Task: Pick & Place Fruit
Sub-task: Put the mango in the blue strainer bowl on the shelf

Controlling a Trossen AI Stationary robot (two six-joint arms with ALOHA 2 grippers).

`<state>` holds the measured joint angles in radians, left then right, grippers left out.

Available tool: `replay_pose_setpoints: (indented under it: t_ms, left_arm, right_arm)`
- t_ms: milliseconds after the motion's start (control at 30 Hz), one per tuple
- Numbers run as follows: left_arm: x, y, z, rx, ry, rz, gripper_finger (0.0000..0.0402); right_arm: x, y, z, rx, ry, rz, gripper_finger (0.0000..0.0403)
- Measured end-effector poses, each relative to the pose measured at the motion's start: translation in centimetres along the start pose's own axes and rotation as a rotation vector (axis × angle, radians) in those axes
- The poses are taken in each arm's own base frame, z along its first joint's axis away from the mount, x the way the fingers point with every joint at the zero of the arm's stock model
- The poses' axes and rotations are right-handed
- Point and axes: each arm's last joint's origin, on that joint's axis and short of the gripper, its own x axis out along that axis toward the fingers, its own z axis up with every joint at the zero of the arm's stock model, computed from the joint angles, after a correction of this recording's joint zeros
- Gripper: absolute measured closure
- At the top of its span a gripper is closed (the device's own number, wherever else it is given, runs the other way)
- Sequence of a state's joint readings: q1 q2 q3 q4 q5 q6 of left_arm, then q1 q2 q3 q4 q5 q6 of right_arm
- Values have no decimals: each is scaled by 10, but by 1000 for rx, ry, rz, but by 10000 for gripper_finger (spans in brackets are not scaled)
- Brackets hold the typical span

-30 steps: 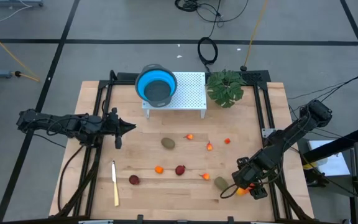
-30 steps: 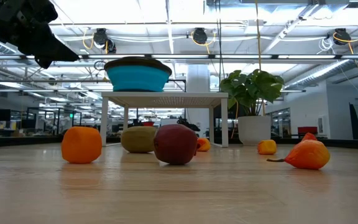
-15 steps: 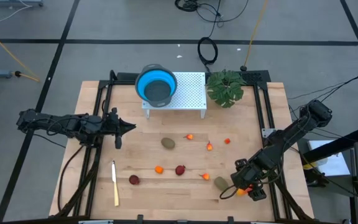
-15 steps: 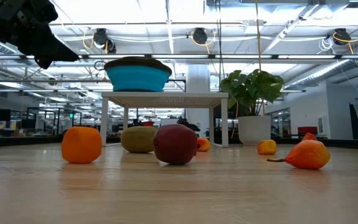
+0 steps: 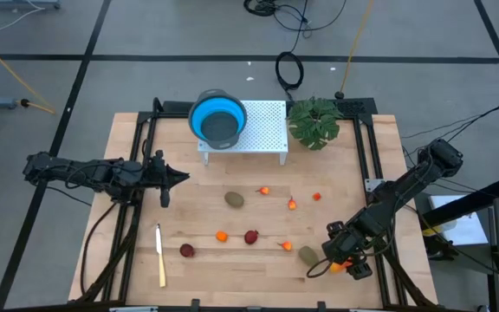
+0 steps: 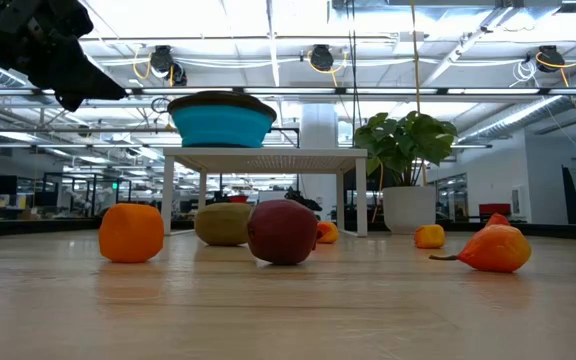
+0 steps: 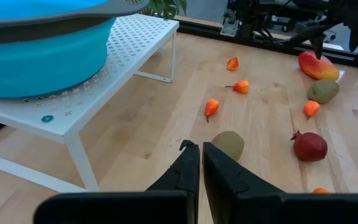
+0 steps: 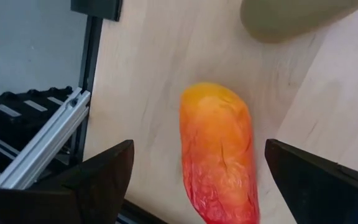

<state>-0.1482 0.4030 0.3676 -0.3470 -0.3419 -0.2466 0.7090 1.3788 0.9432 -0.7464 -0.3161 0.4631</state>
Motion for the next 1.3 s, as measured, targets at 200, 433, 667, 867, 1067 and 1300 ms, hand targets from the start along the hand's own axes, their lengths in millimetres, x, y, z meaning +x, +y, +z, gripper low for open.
replay_pose_setpoints:
  t_ms: [200, 433, 667, 867, 1067, 1300]
  left_arm:
    - [0, 0, 0, -21, 0, 0, 382]
    - [0, 0, 0, -24, 1, 1, 382]
    - [0, 0, 0, -23, 1, 1, 382]
    - [0, 0, 0, -23, 1, 1, 382]
    - [0, 0, 0, -25, 1, 1, 382]
    - [0, 0, 0, -28, 1, 1, 382]
  right_arm:
    - [1, 0, -1, -30, 5, -2, 46]
    - [15, -3, -13, 4, 43, -13, 46]
    - [27, -11, -25, 38, 57, -95, 46]
    - [33, -16, -31, 53, 75, -115, 46]
    - [38, -19, -33, 20, 62, -107, 46]
    - [43, -25, -40, 31, 94, -125, 71]
